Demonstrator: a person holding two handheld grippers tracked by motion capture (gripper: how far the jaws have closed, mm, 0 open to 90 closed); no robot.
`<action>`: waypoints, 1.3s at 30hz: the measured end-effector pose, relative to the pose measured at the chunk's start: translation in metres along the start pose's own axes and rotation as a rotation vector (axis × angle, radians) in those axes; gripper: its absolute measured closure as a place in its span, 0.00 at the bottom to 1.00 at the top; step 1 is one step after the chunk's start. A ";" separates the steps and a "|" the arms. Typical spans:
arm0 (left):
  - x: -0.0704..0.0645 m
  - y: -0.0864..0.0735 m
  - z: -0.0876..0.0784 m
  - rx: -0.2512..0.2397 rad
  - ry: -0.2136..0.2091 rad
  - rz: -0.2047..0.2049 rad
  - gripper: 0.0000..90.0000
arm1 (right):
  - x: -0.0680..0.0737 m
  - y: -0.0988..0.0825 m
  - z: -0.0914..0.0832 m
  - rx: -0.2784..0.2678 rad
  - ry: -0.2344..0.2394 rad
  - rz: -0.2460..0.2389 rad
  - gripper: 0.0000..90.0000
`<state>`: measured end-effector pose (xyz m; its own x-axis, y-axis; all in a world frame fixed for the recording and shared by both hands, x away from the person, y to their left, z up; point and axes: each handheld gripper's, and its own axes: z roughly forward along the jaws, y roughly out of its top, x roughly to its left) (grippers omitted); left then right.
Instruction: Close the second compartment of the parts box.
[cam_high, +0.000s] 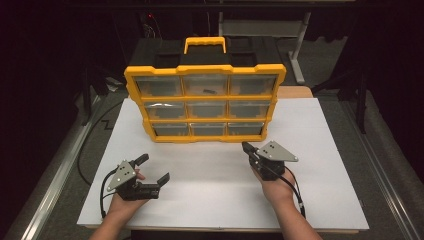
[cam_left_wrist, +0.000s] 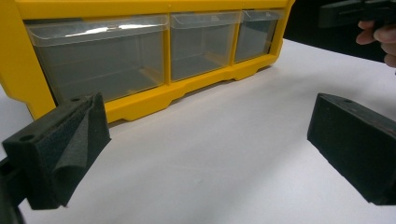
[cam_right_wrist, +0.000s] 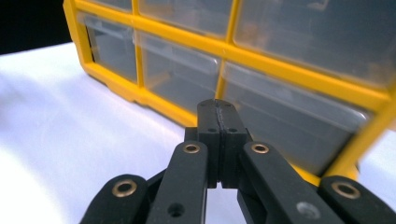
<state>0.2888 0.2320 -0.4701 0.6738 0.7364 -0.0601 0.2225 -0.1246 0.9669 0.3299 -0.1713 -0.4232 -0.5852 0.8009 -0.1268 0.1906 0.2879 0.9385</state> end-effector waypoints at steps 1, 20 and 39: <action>0.000 0.000 0.000 -0.001 0.001 -0.001 0.01 | -0.001 -0.003 -0.003 0.003 -0.003 0.004 1.00; 0.003 0.000 -0.003 -0.006 0.015 -0.018 0.01 | -0.034 -0.059 -0.084 -0.025 -0.081 0.096 1.00; -0.001 0.000 -0.004 0.024 0.018 -0.004 0.01 | -0.033 -0.062 -0.070 0.012 -0.061 0.086 0.84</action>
<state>0.2852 0.2337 -0.4691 0.6600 0.7490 -0.0588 0.2419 -0.1378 0.9605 0.2826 -0.2524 -0.4550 -0.5174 0.8532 -0.0658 0.2476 0.2229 0.9429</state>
